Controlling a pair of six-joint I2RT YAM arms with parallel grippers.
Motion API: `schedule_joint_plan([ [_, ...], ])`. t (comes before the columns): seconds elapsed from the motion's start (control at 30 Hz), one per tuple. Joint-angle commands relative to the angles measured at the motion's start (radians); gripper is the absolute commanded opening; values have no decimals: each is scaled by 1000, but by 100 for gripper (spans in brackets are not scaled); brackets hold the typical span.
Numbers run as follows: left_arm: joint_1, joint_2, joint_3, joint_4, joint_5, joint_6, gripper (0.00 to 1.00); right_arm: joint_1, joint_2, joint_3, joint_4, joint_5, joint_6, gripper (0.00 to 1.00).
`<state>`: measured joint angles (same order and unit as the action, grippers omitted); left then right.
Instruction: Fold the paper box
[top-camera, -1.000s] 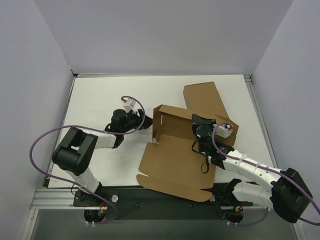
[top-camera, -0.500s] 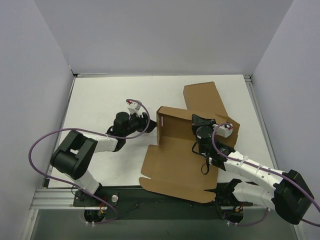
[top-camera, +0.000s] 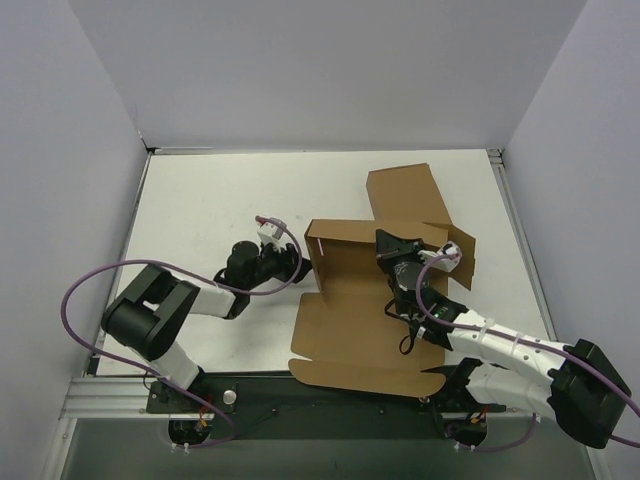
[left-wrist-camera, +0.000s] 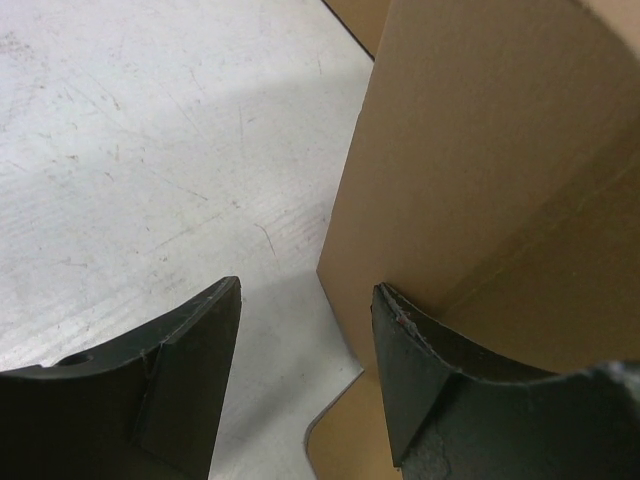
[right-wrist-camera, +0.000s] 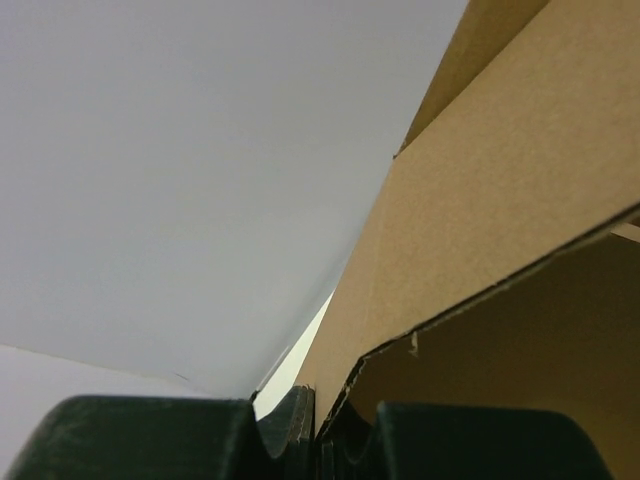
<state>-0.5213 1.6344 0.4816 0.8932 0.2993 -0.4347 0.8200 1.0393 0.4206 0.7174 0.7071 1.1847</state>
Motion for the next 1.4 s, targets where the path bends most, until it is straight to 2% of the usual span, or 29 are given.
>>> schedule_joint_plan([
  [0.0, -32, -51, -40, 96, -55, 71, 65, 10, -24, -45, 28, 0, -138, 0],
  [0.33, -66, -102, -77, 81, -68, 145, 65, 10, -171, -173, -9, -46, -224, 0],
  [0.67, -108, -79, -74, 133, -23, 179, 65, 10, -344, -253, -188, -35, -200, 0],
  [0.97, -166, -53, -38, 153, 6, 203, 65, 10, -393, -278, -242, -29, -177, 0],
  [1.37, -232, -41, -15, 142, -155, 278, 72, 10, -418, -260, -308, -12, -155, 0],
])
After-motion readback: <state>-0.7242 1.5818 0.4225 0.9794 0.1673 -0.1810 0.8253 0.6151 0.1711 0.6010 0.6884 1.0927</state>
